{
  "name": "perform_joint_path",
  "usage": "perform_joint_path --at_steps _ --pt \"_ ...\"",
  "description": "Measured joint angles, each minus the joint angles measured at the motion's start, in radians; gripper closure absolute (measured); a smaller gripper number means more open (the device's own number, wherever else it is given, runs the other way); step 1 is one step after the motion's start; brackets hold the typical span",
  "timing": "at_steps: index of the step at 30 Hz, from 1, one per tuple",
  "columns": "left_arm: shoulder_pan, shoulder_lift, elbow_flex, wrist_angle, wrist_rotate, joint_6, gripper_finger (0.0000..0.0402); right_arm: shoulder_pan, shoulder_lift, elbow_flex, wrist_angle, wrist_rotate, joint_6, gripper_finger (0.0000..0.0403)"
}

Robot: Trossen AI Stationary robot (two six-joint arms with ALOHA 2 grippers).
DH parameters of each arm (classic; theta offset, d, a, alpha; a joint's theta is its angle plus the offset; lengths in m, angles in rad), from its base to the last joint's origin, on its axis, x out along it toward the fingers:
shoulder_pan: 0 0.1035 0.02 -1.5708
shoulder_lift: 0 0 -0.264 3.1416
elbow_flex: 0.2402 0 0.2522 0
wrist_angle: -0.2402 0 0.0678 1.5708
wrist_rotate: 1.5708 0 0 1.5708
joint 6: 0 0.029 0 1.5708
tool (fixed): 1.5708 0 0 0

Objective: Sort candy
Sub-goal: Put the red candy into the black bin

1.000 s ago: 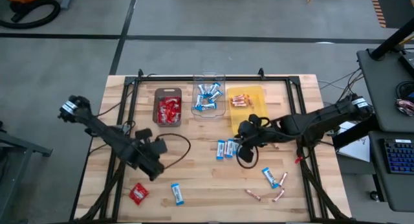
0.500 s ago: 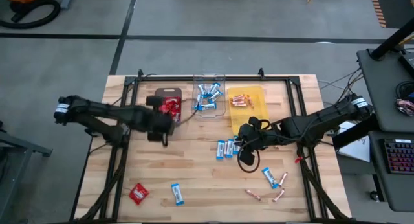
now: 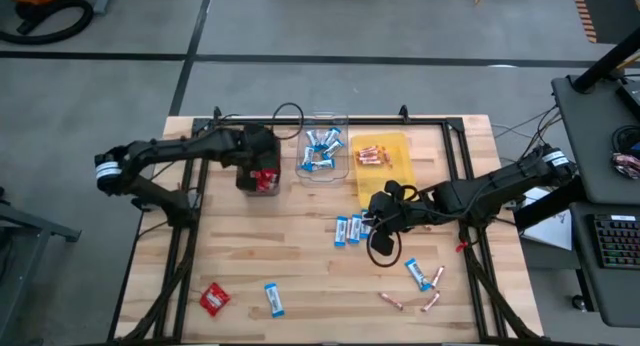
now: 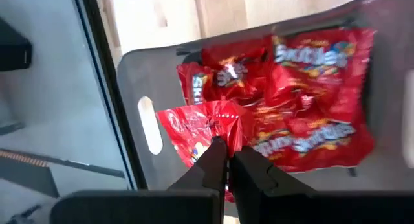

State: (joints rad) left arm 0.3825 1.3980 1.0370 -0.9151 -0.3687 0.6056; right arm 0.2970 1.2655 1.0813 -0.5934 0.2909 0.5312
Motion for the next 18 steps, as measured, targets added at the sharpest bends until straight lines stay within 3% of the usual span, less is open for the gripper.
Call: perform_joint_path --at_steps 12,18 --pt "0.116 0.122 0.0 0.041 0.02 0.092 0.0399 0.0 0.0 0.0 0.001 0.001 0.0 0.0333" --pt "0.122 0.144 0.0 0.041 0.021 0.093 0.0365 0.0 0.0 -0.001 0.001 0.001 0.0 0.0333"
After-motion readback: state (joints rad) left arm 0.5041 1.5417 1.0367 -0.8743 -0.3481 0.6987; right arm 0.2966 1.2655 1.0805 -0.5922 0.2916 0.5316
